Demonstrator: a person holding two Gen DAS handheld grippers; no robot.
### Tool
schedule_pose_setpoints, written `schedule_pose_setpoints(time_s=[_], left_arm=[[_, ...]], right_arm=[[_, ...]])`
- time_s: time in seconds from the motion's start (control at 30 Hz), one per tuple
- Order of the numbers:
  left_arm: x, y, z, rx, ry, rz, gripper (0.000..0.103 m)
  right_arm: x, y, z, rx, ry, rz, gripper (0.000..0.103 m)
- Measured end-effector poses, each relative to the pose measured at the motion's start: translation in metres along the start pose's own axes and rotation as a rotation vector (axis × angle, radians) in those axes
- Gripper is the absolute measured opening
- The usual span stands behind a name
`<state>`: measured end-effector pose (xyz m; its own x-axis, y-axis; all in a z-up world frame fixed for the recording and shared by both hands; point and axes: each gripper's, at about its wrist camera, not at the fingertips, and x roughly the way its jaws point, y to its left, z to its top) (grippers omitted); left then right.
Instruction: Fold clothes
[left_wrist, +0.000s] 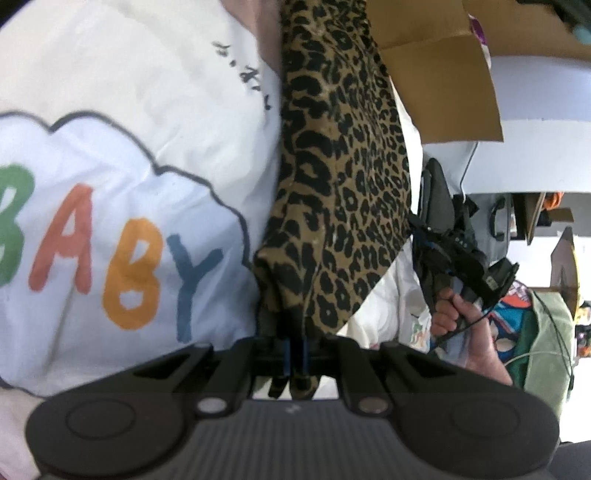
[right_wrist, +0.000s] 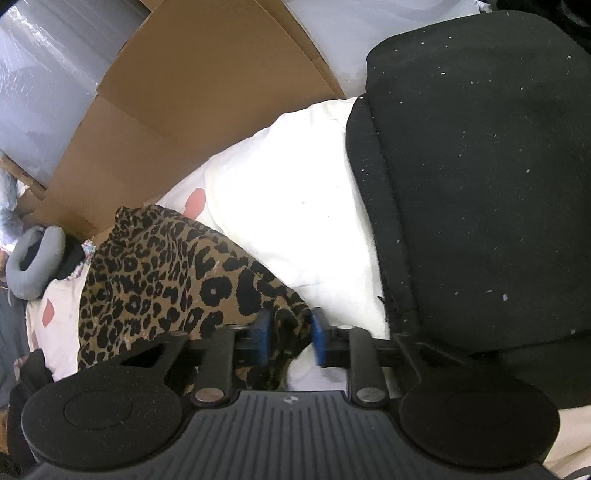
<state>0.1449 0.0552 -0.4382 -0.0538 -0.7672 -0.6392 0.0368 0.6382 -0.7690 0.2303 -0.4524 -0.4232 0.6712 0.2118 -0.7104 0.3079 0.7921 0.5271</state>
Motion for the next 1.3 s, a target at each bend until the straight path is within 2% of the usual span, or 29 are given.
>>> schedule_pose_setpoints(time_s=[0.1,0.23,0.5,0.8,1.03,1.3], left_arm=[[-0.005,-0.006,0.004,0.000,0.001,0.017,0.006],[-0.020,-0.015,0.011,0.008,0.001,0.028,0.005],[-0.053,-0.040,0.033,0.057,0.006,0.115,0.005],[-0.102,-0.066,0.054,0.112,-0.040,0.204,0.005],[-0.132,-0.079,0.059,0.115,-0.099,0.244,0.005],[-0.159,-0.058,0.054,0.081,-0.111,0.262,0.005]], right_arm=[[-0.008,0.007,0.002,-0.019,-0.002,-0.006,0.006],[-0.020,0.018,0.005,-0.020,0.003,-0.003,0.005],[-0.045,0.043,0.005,0.015,0.028,0.004,0.005],[-0.077,0.066,0.002,0.046,0.052,0.050,0.005],[-0.086,0.088,-0.009,0.031,0.162,0.109,0.004],[-0.088,0.102,-0.029,-0.022,0.253,0.129,0.004]])
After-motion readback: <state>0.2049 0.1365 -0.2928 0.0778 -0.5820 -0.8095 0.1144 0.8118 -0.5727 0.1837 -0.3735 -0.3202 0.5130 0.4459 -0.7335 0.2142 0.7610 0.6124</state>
